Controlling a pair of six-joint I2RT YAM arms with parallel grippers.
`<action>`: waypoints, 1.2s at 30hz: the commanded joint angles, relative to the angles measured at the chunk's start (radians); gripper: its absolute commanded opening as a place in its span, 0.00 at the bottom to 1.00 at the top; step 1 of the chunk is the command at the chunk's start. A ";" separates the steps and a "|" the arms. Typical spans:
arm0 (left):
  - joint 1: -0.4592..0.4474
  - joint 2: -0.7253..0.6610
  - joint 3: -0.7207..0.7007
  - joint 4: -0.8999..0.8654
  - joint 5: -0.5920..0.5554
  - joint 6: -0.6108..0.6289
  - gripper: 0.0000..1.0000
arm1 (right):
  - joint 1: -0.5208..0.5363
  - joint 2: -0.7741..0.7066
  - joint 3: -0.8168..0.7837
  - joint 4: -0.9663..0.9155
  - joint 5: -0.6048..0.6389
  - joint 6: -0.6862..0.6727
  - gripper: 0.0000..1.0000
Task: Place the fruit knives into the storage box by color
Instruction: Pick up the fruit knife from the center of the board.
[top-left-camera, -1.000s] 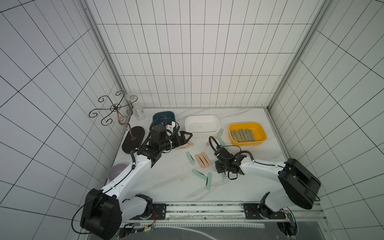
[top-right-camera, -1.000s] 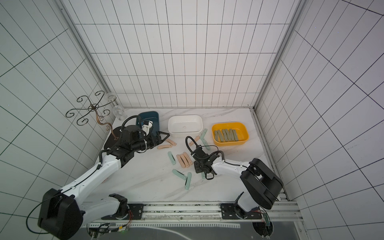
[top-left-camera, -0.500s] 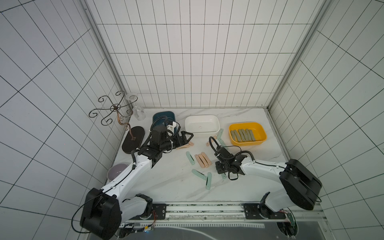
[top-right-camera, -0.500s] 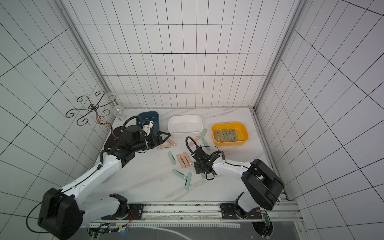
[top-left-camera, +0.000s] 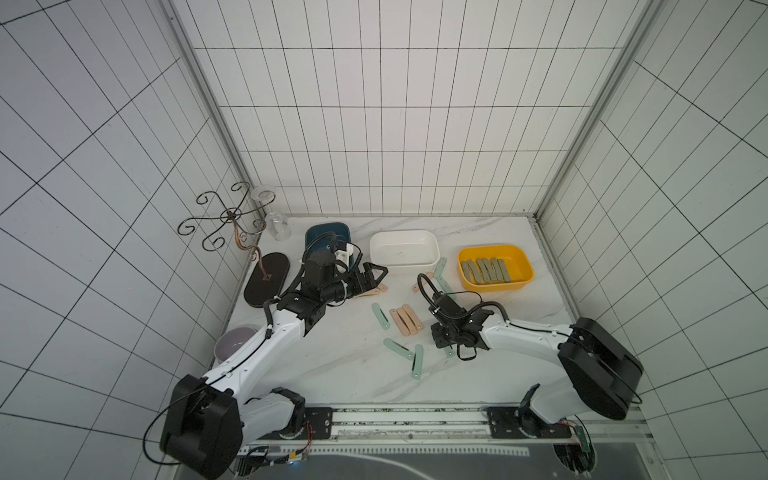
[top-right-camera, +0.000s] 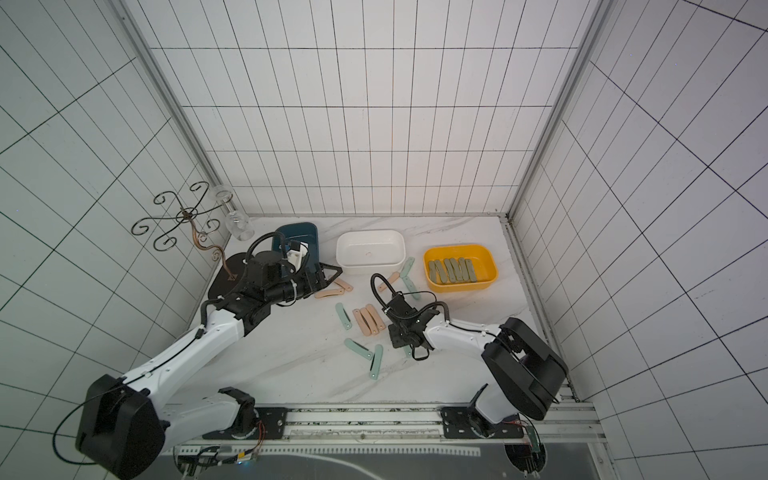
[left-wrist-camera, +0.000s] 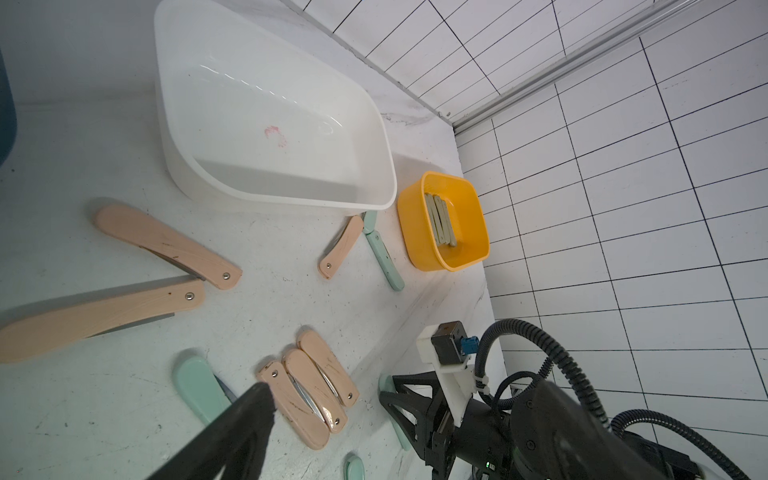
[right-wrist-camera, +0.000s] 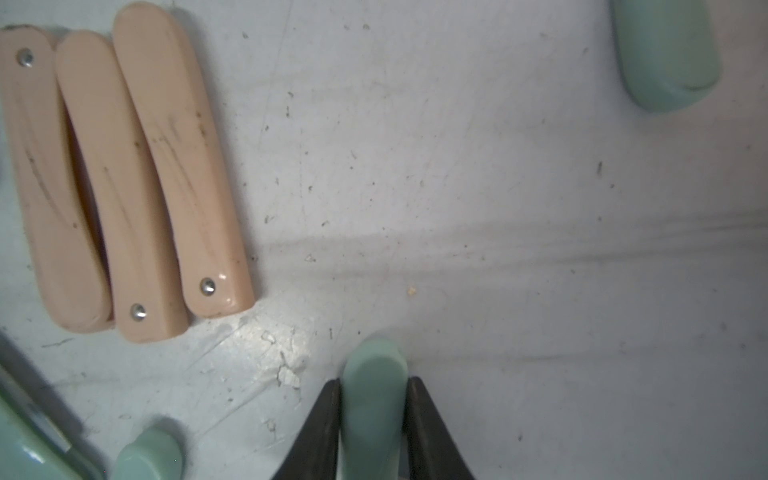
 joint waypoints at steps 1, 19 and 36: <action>-0.004 0.010 0.001 0.031 -0.016 -0.007 0.97 | 0.004 0.027 0.002 -0.011 -0.001 -0.015 0.23; -0.012 0.047 0.030 0.047 -0.029 -0.008 0.97 | -0.137 -0.102 0.244 -0.017 -0.045 -0.079 0.19; -0.014 0.104 0.074 0.051 -0.038 0.006 0.97 | -0.376 0.382 0.973 0.003 -0.113 -0.194 0.19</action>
